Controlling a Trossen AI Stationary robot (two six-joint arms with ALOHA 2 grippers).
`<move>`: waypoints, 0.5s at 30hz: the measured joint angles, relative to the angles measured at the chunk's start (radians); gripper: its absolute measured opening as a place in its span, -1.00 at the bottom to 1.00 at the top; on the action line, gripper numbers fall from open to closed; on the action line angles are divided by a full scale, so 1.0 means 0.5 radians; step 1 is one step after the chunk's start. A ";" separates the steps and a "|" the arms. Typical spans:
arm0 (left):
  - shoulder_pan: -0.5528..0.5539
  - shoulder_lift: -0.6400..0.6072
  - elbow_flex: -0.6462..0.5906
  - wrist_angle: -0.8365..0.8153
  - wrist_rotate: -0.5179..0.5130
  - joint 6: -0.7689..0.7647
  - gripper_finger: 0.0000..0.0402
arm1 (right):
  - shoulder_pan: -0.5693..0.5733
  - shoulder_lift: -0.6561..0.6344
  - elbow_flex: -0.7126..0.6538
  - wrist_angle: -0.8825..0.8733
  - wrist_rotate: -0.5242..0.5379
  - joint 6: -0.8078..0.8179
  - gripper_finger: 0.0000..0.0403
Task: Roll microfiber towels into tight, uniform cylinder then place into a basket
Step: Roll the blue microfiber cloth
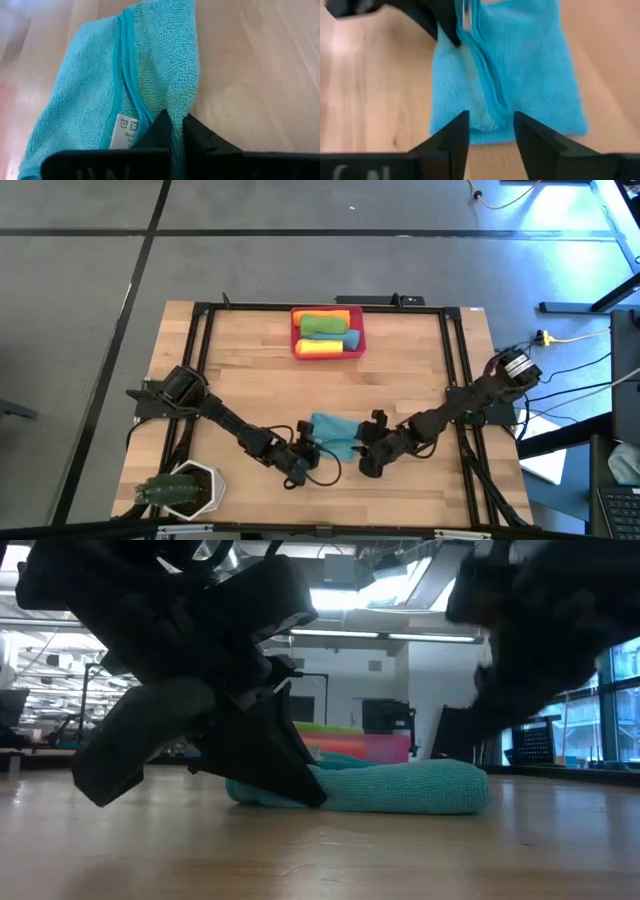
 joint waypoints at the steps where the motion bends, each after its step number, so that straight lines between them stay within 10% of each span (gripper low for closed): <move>1: 0.000 0.000 0.000 0.002 0.001 -0.012 -0.96 | 0.016 -0.023 0.019 -0.034 0.038 -0.026 -0.19; 15: 0.092 -0.075 0.113 -0.079 0.464 -0.339 -0.99 | 0.311 0.216 0.129 0.477 0.379 -0.780 -0.13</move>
